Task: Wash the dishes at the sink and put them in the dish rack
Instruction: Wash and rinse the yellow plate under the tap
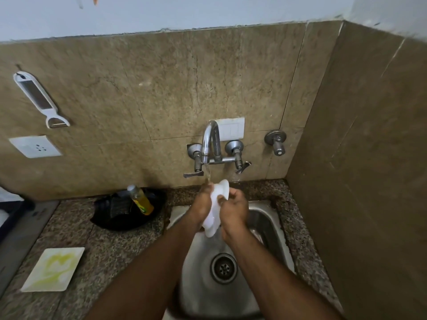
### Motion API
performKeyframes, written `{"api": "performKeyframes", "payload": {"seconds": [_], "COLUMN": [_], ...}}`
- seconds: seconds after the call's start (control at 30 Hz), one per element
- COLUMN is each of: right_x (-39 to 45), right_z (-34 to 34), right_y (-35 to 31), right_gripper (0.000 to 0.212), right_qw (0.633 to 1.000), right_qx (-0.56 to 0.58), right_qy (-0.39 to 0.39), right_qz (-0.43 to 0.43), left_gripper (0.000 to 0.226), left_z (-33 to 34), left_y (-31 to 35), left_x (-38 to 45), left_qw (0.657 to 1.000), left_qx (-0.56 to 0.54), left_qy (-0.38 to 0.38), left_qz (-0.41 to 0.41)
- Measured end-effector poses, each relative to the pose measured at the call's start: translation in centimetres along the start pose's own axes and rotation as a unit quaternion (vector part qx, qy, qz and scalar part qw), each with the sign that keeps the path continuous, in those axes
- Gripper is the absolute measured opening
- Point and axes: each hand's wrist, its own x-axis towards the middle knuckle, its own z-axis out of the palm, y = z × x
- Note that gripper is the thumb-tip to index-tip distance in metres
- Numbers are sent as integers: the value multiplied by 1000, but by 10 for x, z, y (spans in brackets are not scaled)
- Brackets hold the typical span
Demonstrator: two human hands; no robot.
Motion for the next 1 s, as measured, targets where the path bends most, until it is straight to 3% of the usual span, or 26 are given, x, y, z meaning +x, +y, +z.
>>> {"api": "performKeyframes", "payload": {"seconds": [0.1,0.27,0.3,0.4,0.47,0.57,0.67,0.7,0.77,0.83,0.9,0.93,1.0], "right_x": [8,23,20,6,-4,-7,-2,2,10,15,18,18,17], "right_z": [4,-1,-2,-6,-15,-33,-48,-52,-60,-66,-71,-73,-73], "right_y": [0,-5,-4,7,12,9,4,5,7,7,7,5,-3], "right_gripper": [24,25,25,32,38,53,55,51,46,51,50,49,50], "right_qw": [1000,999,997,974,917,773,618,585,557,548,571,602,714], "right_qx": [-17,-36,-44,-140,-242,-419,-542,-558,-577,-589,-576,-553,-470], "right_qy": [7,0,-14,-96,-156,-226,-251,-251,-250,-262,-281,-285,-278], "right_qz": [-19,-39,-57,-153,-275,-419,-511,-532,-543,-532,-512,-501,-439], "left_gripper": [40,57,56,61,76,80,68,61,51,43,34,30,22], "left_z": [8,28,24,-2,-19,-34,-41,-44,-48,-51,-54,-55,-56], "left_y": [-3,-19,-20,-13,-4,9,3,-3,-17,-29,-40,-44,-49], "left_x": [-5,-29,-26,-13,-9,-5,-5,-4,-2,0,-3,-4,-8], "left_qw": [997,991,992,990,970,957,970,980,991,993,995,995,996], "left_qx": [17,6,-16,-141,-230,-268,-206,-157,-63,-49,-65,-73,-86], "left_qy": [45,-22,-16,-8,-52,-90,-89,-67,-14,2,5,5,-2], "left_qz": [66,134,126,-20,-59,-62,-88,-99,-115,-108,-81,-62,-29]}}
